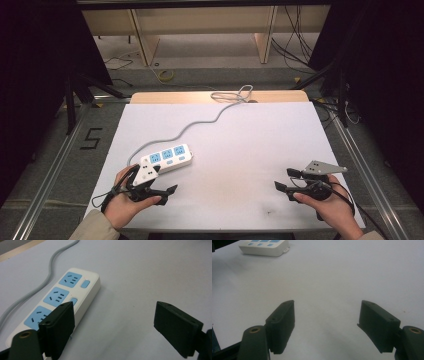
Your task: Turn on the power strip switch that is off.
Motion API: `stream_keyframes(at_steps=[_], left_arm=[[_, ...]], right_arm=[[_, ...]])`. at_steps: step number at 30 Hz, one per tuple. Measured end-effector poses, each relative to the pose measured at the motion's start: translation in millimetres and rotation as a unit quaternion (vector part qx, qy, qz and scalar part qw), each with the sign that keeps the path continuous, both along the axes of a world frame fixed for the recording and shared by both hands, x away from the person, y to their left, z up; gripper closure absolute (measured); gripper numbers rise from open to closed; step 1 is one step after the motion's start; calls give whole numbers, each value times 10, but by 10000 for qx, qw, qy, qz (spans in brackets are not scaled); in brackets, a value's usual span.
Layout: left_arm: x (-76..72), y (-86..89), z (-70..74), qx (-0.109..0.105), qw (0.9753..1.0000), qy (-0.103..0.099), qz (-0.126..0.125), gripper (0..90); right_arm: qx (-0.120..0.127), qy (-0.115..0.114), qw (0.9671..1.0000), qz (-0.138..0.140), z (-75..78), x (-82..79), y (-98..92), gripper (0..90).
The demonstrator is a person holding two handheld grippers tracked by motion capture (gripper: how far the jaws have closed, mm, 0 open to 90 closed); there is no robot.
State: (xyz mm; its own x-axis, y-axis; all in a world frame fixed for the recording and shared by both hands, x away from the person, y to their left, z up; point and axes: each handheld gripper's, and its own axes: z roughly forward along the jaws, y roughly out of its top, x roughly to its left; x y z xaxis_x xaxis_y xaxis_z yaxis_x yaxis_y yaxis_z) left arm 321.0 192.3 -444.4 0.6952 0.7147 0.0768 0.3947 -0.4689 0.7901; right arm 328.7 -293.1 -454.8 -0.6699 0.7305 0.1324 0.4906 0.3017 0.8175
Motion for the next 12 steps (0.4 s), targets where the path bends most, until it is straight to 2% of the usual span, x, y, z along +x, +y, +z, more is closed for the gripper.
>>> stream_keyframes(at_steps=[4,12], left_arm=[[-8,15,-21,151,9999,42,30,167],[-5,-24,-36,207,9998,35,-9,167]], right_arm=[[7,1,10000,-4,1,2,0,293],[29,-4,10000,8,5,-4,0,292]])
